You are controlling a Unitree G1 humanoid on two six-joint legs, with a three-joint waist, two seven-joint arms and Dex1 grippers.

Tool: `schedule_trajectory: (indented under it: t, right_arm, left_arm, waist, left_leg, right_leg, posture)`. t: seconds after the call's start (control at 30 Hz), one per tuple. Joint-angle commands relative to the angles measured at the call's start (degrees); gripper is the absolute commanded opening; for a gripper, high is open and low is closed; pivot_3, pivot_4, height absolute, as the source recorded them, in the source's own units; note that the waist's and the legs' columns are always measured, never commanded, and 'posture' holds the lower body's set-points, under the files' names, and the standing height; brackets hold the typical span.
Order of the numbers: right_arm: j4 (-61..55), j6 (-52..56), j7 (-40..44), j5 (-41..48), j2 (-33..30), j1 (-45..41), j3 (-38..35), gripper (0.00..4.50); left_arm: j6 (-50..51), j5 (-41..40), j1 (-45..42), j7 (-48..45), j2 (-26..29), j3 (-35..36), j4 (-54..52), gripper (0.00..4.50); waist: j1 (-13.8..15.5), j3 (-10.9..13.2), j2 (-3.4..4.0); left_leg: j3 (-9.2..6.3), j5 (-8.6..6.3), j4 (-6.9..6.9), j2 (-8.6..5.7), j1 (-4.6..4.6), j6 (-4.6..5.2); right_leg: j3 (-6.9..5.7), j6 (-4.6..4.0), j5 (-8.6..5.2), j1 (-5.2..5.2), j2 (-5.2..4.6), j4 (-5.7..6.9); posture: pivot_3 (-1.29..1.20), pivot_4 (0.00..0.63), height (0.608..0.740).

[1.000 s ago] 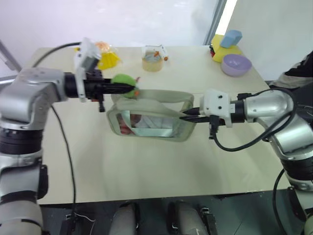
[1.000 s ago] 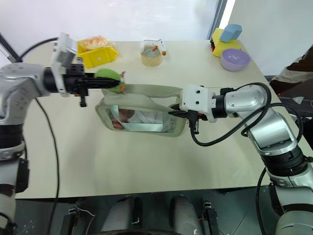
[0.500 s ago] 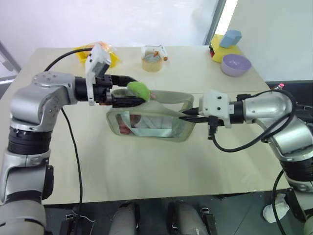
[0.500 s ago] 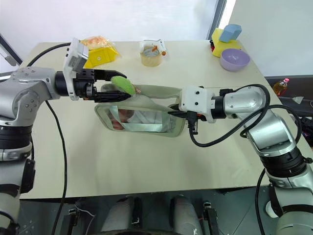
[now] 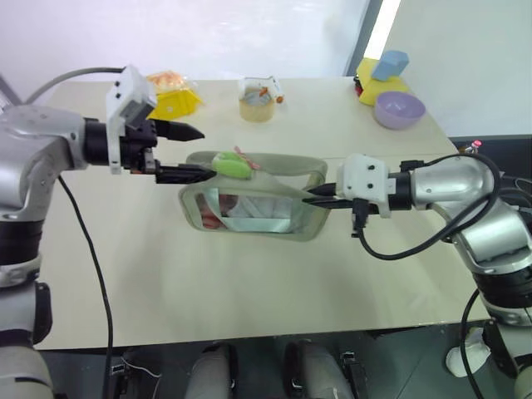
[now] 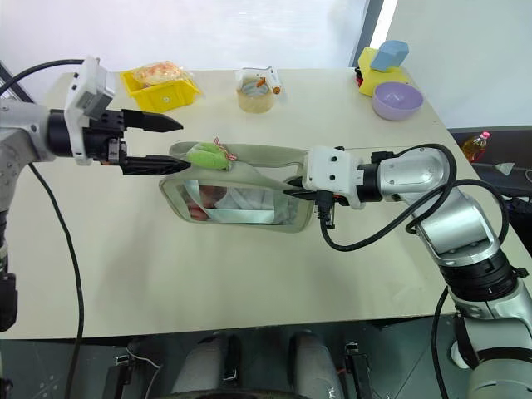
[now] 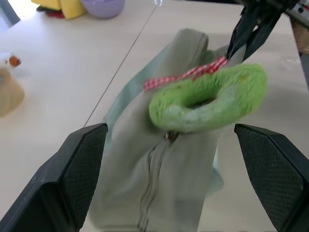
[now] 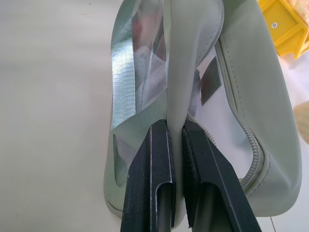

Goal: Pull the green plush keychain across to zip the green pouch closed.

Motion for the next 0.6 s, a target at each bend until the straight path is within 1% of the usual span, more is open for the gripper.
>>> schedule_trajectory:
  t: [0.03,0.1,0.17,0.33,0.43,0.53,0.6]
  right_arm:
    - [0.0,-0.3,0.4,0.0,0.3,0.1,0.9,0.0]
    - [-0.1,-0.3,0.5,0.2,0.2,0.3,0.8,0.0]
    - [-0.1,-0.3,0.5,0.2,0.2,0.3,0.7,0.0]
    - [0.3,-0.2,0.6,0.2,0.6,-0.5,1.1,0.0]
    - [0.8,-0.3,0.9,0.1,0.8,-1.1,1.4,0.0]
    - [1.1,-0.3,1.1,0.0,0.9,-1.6,1.6,0.0]
    - [1.2,-0.2,1.2,0.0,1.0,-1.8,1.8,0.0]
  left_arm:
    - [-0.8,0.0,3.6,-2.7,5.4,3.6,-3.3,4.49]
    - [-1.4,0.0,7.7,-4.1,8.4,4.8,-4.7,4.49]
    - [-2.8,0.5,10.8,-4.0,9.4,5.5,-5.1,4.49]
    - [-6.1,2.6,14.8,0.7,5.4,4.7,-4.3,4.49]
    - [-6.0,2.7,14.6,3.5,1.9,4.0,-4.6,4.49]
    - [-6.0,2.6,14.6,3.5,0.6,3.6,-4.9,4.49]
    - [-5.9,2.5,14.4,4.1,-0.3,3.7,-4.4,3.99]
  waist:
    - [-0.1,0.0,0.0]
    - [-0.1,0.0,0.0]
    - [0.2,0.0,0.0]
    - [0.3,0.0,0.01]
    - [0.2,0.0,0.01]
    - [0.1,0.0,0.01]
    - [0.1,0.0,0.01]
  left_leg:
    - [0.01,0.0,0.0,0.0,0.0,0.0]
    - [0.02,-0.01,-0.02,0.01,0.0,0.01]
    - [0.02,-0.01,-0.03,0.03,0.01,0.01]
    - [0.04,-0.03,-0.01,0.01,0.01,0.05]
    - [0.04,-0.04,0.0,0.01,0.0,0.06]
    - [0.04,-0.04,0.0,0.02,0.01,0.06]
    - [0.03,-0.04,-0.01,0.03,0.01,0.06]
  right_leg:
    - [0.01,0.0,0.0,0.0,0.0,0.0]
    - [0.02,0.0,0.0,-0.01,0.0,0.0]
    - [0.01,-0.01,-0.01,-0.01,0.0,-0.01]
    - [0.02,-0.01,-0.01,0.01,-0.02,-0.03]
    - [0.01,-0.01,-0.01,0.0,-0.01,-0.03]
    - [0.02,-0.01,0.0,0.0,0.01,-0.02]
    - [0.02,-0.01,0.0,0.0,0.03,-0.02]
  posture:
    - [0.0,0.15,0.739]
    - [0.0,0.15,0.739]
    - [0.0,0.15,0.739]
    - [0.0,0.15,0.739]
    - [0.0,0.15,0.739]
    - [0.0,0.15,0.739]
    - [0.0,0.15,0.739]
